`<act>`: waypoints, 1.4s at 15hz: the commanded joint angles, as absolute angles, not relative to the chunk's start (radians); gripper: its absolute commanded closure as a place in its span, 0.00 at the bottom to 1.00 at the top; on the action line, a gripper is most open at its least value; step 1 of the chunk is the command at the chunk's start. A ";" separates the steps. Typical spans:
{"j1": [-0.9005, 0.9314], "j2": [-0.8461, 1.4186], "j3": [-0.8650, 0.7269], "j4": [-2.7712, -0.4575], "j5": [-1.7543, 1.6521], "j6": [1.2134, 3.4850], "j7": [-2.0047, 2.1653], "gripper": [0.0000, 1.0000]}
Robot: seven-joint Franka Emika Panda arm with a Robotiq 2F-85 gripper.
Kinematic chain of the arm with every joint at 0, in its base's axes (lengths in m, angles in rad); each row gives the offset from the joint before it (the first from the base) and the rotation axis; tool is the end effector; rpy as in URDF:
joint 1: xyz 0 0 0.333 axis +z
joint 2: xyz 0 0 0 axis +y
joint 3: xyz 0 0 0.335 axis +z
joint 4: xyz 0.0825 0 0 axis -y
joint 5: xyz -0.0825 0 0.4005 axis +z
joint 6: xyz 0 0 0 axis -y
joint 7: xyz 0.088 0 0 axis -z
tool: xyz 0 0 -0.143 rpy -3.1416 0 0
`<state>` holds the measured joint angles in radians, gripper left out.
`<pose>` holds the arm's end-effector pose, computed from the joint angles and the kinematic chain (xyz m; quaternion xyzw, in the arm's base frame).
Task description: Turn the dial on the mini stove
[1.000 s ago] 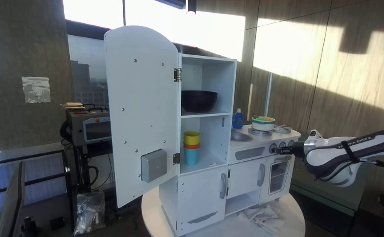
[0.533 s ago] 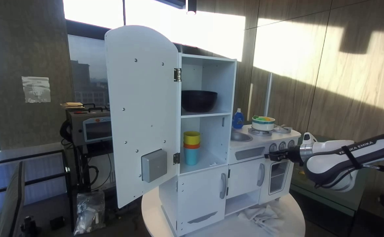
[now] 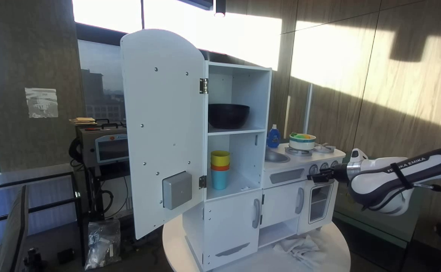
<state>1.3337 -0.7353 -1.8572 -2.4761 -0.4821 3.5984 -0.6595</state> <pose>0.5016 -0.2453 0.3293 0.8232 0.1021 0.5575 0.0319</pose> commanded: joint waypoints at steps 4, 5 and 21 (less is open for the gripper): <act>1.398 -0.692 -1.893 -2.423 -0.384 3.624 -0.654 0.00; 1.409 -0.701 -1.899 -2.416 -0.381 3.627 -0.657 0.00; 1.446 -0.719 -1.924 -2.375 -0.399 3.662 -0.671 0.77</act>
